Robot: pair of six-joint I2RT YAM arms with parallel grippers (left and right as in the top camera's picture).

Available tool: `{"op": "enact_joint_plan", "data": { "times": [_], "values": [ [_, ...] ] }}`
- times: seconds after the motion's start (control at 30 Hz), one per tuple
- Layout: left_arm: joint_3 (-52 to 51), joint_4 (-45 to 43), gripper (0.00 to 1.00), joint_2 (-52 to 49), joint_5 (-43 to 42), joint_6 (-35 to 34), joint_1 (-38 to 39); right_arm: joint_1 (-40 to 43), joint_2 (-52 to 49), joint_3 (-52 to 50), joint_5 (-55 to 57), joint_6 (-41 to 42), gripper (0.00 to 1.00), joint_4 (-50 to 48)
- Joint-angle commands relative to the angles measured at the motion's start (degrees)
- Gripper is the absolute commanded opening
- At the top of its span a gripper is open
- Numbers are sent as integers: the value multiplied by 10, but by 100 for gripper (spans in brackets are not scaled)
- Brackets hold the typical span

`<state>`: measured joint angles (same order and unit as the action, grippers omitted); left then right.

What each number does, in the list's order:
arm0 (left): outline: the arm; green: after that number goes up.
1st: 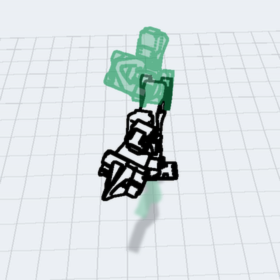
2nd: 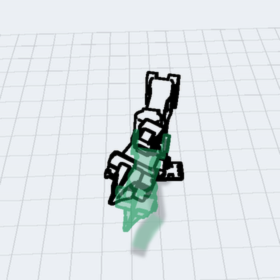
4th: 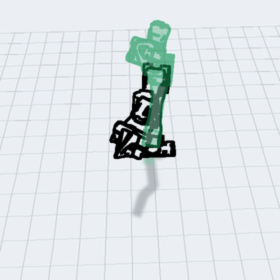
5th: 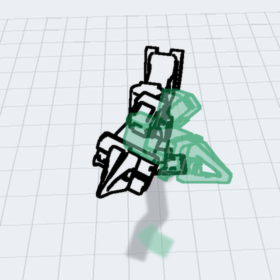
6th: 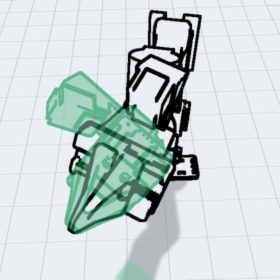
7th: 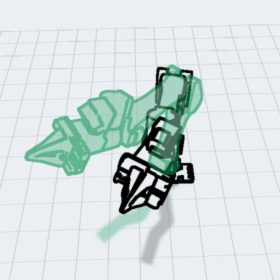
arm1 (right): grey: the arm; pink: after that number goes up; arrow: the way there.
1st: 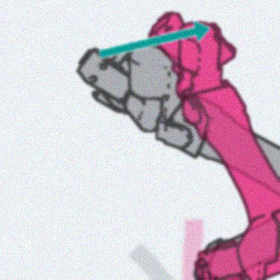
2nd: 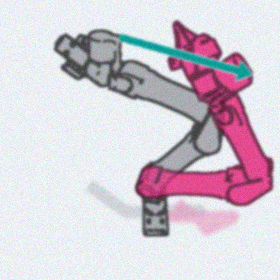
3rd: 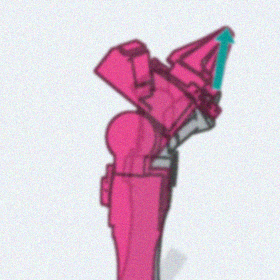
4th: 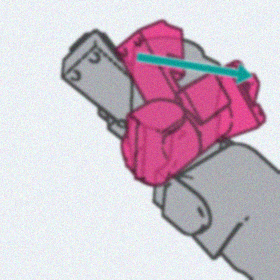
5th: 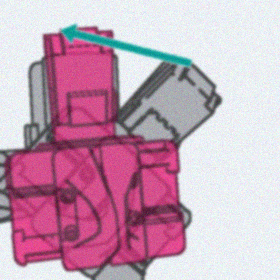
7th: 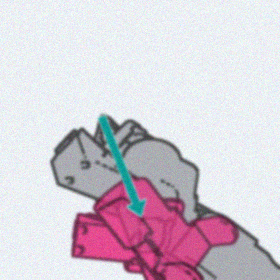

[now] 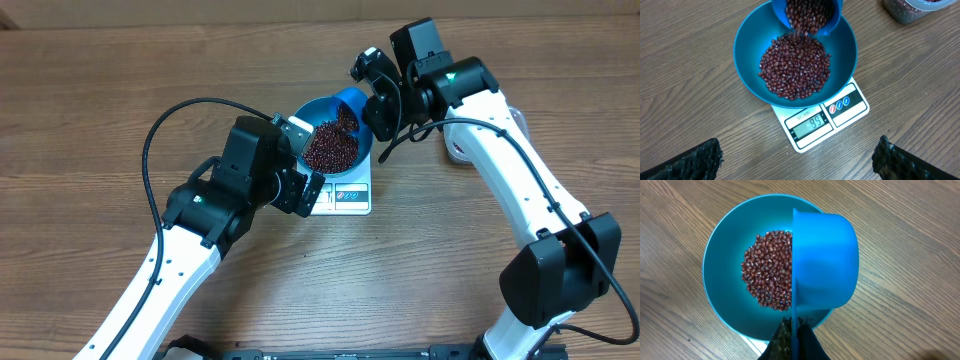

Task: Scoop item into bowl and weigh 150g on scale
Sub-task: 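Tip the scoop with the right gripper to pour beans into bowl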

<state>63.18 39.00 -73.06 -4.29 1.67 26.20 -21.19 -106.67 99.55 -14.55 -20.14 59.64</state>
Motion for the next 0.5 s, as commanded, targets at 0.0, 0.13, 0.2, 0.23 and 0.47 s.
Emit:
{"op": "enact_joint_plan", "data": {
  "times": [0.0, 0.13, 0.2, 0.23, 0.47],
  "values": [
    [0, -3, 100, 0, 2, 9, -3, -18, 22, 19, 13, -26, 4, -4],
    [0, -3, 99, 0, 2, 9, -3, -31, 22, 19, 45, -27, 4, -7],
    [0, -3, 99, 0, 2, 9, -3, -35, 22, 19, 52, -27, 4, -7],
    [0, -3, 100, 0, 2, 9, -3, -35, 22, 19, 54, -26, 4, -7],
    [0, -3, 99, 0, 2, 9, -3, -36, 22, 19, 55, -27, 4, -7]
  ]
}}
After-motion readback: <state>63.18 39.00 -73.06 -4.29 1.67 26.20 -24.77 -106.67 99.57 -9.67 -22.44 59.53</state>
